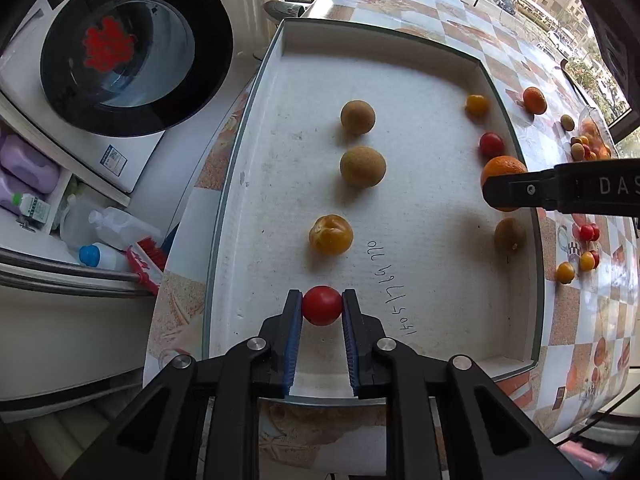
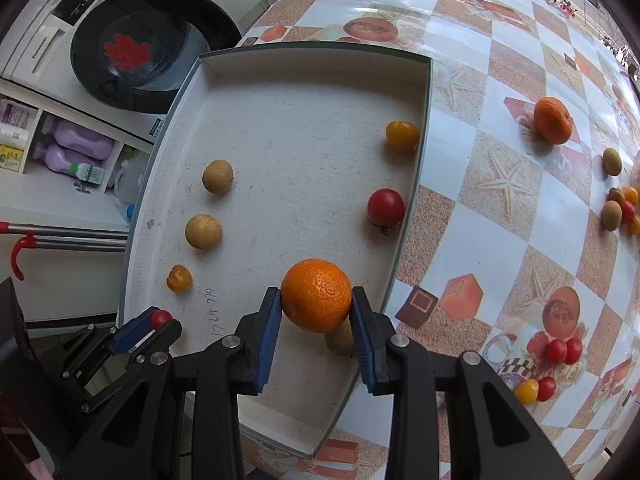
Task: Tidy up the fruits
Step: 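Carry both held fruits over the white tray with both tools, then open both tools to drop the fruits into the white tray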
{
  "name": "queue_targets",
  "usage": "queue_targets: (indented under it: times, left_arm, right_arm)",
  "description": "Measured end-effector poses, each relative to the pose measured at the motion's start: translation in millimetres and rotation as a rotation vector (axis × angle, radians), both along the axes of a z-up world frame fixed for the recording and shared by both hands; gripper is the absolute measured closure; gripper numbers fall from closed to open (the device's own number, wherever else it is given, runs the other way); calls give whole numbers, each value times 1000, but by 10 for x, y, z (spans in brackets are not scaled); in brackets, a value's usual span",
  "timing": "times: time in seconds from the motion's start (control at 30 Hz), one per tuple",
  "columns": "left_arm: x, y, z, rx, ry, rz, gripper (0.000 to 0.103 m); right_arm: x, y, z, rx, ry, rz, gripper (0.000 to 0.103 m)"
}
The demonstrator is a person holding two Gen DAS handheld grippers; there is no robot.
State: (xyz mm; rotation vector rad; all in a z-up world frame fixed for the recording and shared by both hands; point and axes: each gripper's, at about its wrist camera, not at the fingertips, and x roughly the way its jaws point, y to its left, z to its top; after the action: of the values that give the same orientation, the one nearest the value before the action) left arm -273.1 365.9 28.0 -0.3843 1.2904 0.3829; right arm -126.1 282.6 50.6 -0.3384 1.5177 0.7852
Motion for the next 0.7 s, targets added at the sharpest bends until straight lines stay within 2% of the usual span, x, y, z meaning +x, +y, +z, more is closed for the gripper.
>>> queue_targets:
  times: [0.37, 0.4, 0.43, 0.47, 0.5, 0.53, 0.63, 0.7]
  left_arm:
    - [43, -7, -90, -4, 43, -12, 81]
    - [48, -14, -89, -2, 44, -17, 79]
    - [49, -25, -87, -13, 38, -23, 71]
    - [47, -36, -78, -10, 34, -23, 42]
    - [41, -47, -50, 19, 24, -18, 24]
    - [35, -65, -12, 35, 1, -23, 24]
    - [62, -79, -14, 36, 19, -40, 24]
    - [78, -80, -17, 35, 26, -41, 24]
  right_arm:
    - [54, 190, -223, -53, -16, 20, 65]
    - [57, 200, -229, -53, -15, 21, 65]
    - [62, 217, -245, -56, -12, 21, 65]
    - [66, 229, -267, -62, -7, 21, 65]
    - [72, 242, -290, -69, 0, 19, 64]
    - [73, 248, -312, -72, 7, 16, 64]
    - [60, 286, -327, -57, 19, 21, 52]
    - [51, 330, -325, -43, 28, 27, 40]
